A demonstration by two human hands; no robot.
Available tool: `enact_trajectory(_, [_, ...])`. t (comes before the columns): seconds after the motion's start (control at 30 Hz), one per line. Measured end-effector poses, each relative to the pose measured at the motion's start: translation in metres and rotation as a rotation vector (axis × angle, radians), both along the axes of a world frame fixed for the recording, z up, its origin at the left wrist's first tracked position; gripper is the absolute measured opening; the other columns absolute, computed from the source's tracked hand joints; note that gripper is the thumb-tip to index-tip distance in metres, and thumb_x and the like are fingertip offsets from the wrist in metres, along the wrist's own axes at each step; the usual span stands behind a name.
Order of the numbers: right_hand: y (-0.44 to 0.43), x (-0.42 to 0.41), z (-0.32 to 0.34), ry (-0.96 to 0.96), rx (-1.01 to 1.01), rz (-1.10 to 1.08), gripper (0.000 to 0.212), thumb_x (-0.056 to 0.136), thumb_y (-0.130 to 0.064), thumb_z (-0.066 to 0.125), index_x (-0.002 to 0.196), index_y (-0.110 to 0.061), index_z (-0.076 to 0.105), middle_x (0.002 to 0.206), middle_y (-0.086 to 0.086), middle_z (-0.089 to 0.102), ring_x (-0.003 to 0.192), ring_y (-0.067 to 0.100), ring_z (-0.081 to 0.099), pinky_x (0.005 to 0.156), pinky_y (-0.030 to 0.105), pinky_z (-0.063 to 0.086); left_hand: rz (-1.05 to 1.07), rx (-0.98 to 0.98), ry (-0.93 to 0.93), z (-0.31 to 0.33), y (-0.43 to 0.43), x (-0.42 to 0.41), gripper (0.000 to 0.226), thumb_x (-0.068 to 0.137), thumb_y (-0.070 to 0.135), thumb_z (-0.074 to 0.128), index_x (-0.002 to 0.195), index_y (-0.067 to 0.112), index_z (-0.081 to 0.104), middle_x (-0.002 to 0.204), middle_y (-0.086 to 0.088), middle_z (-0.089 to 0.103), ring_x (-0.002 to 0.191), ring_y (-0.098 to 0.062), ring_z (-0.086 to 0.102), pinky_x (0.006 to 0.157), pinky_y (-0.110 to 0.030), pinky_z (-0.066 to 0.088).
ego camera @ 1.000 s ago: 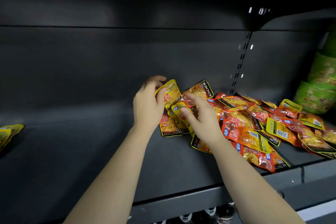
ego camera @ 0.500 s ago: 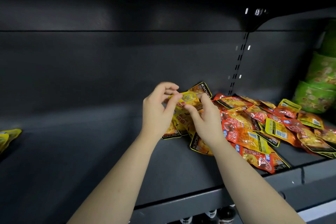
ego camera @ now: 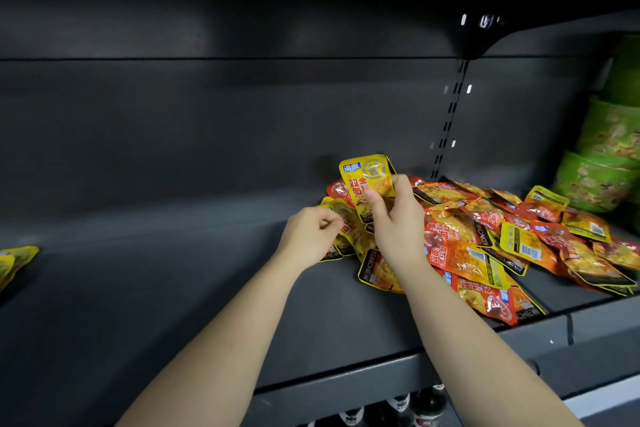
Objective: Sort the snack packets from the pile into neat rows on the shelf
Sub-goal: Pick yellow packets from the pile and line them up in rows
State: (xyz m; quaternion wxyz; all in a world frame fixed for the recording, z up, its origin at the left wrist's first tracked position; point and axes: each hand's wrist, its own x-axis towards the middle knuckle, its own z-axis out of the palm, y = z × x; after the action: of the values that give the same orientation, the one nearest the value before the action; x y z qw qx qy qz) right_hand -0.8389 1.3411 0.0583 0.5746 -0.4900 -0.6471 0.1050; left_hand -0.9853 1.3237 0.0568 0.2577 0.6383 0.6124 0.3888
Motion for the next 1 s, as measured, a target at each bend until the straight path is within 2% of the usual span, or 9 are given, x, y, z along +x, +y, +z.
enact_trajectory(0.1, [-0.001, 0.0, 0.0, -0.003, 0.006, 0.003, 0.017, 0.095, -0.035, 0.055, 0.093, -0.022, 0.045, 0.059, -0.009, 0.048, 0.054, 0.011, 0.047, 0.081, 0.054, 0.046, 0.07, 0.053, -0.132, 0.0, 0.004, -0.002, 0.004, 0.08, 0.029, 0.073, 0.077, 0.031, 0.072, 0.079, 0.009, 0.072, 0.077, -0.012, 0.068, 0.081, -0.039, 0.056])
enact_trajectory(0.17, [-0.002, 0.001, 0.0, -0.01, 0.008, 0.001, 0.018, 0.095, -0.035, 0.056, 0.093, -0.021, 0.045, 0.061, -0.008, 0.05, 0.057, 0.014, 0.05, 0.082, 0.055, 0.047, 0.143, 0.101, -0.176, 0.003, 0.004, -0.005, 0.011, 0.072, 0.031, 0.081, 0.077, 0.029, 0.072, 0.073, 0.01, 0.068, 0.069, -0.008, 0.063, 0.075, -0.031, 0.055])
enact_trajectory(0.3, [-0.003, 0.001, 0.0, -0.06, 0.04, -0.006, 0.019, 0.094, -0.036, 0.057, 0.09, -0.024, 0.043, 0.058, -0.006, 0.048, 0.056, 0.014, 0.049, 0.08, 0.05, 0.046, 0.193, 0.162, -0.02, 0.009, 0.0, -0.011, 0.027, 0.069, 0.03, 0.083, 0.091, 0.026, 0.066, 0.084, 0.012, 0.058, 0.074, -0.011, 0.056, 0.068, -0.026, 0.043])
enact_trajectory(0.4, [-0.005, 0.002, 0.003, -0.106, 0.07, 0.018, 0.019, 0.093, -0.034, 0.059, 0.089, -0.024, 0.044, 0.059, -0.007, 0.046, 0.053, 0.012, 0.043, 0.065, 0.039, 0.042, 0.162, 0.182, 0.047, 0.011, -0.004, -0.014, 0.032, 0.074, 0.02, 0.077, 0.099, 0.026, 0.058, 0.094, 0.01, 0.055, 0.087, -0.017, 0.055, 0.071, -0.027, 0.039])
enact_trajectory(0.5, [-0.006, 0.003, 0.005, -0.129, 0.064, 0.053, 0.019, 0.094, -0.033, 0.059, 0.089, -0.016, 0.05, 0.067, -0.001, 0.054, 0.058, 0.018, 0.048, 0.058, 0.036, 0.041, 0.087, 0.166, 0.079, 0.017, -0.01, -0.021, 0.05, 0.076, 0.01, 0.067, 0.117, 0.026, 0.043, 0.09, 0.004, 0.059, 0.089, -0.021, 0.057, 0.067, -0.031, 0.039])
enact_trajectory(0.6, [-0.007, 0.001, 0.008, -0.148, 0.046, 0.043, 0.02, 0.094, -0.029, 0.059, 0.084, -0.016, 0.047, 0.063, -0.007, 0.048, 0.055, 0.009, 0.043, 0.052, 0.024, 0.033, 0.084, 0.122, 0.197, 0.028, -0.017, -0.034, 0.065, 0.076, 0.01, 0.062, 0.134, 0.02, 0.033, 0.1, -0.002, 0.06, 0.096, -0.024, 0.056, 0.075, -0.034, 0.044])
enact_trajectory(0.7, [-0.01, -0.006, 0.014, -0.171, -0.008, 0.047, 0.019, 0.094, -0.025, 0.059, 0.085, -0.017, 0.045, 0.062, -0.01, 0.043, 0.056, 0.006, 0.041, 0.052, 0.019, 0.03, 0.124, 0.179, 0.401, 0.038, -0.029, -0.054, 0.049, 0.081, 0.017, 0.06, 0.128, 0.018, 0.046, 0.113, -0.003, 0.054, 0.102, -0.025, 0.056, 0.079, -0.034, 0.044])
enact_trajectory(0.83, [-0.018, -0.03, 0.017, -0.251, -0.069, 0.099, 0.02, 0.091, -0.027, 0.061, 0.082, -0.017, 0.047, 0.064, -0.008, 0.046, 0.059, 0.012, 0.043, 0.056, 0.03, 0.024, 0.194, 0.225, 0.583, 0.047, -0.051, -0.086, 0.03, 0.086, 0.021, 0.056, 0.115, 0.018, 0.051, 0.109, -0.002, 0.051, 0.092, -0.026, 0.056, 0.07, -0.031, 0.035])
enact_trajectory(1.0, [-0.036, -0.082, 0.017, -0.332, -0.146, 0.165, 0.026, 0.089, -0.031, 0.062, 0.076, -0.013, 0.049, 0.063, -0.001, 0.052, 0.064, 0.023, 0.05, 0.06, 0.036, 0.037, 0.29, 0.245, 0.684, 0.049, -0.08, -0.14, 0.018, 0.088, 0.024, 0.051, 0.104, 0.016, 0.05, 0.101, -0.002, 0.061, 0.077, -0.023, 0.048, 0.072, -0.03, 0.03])
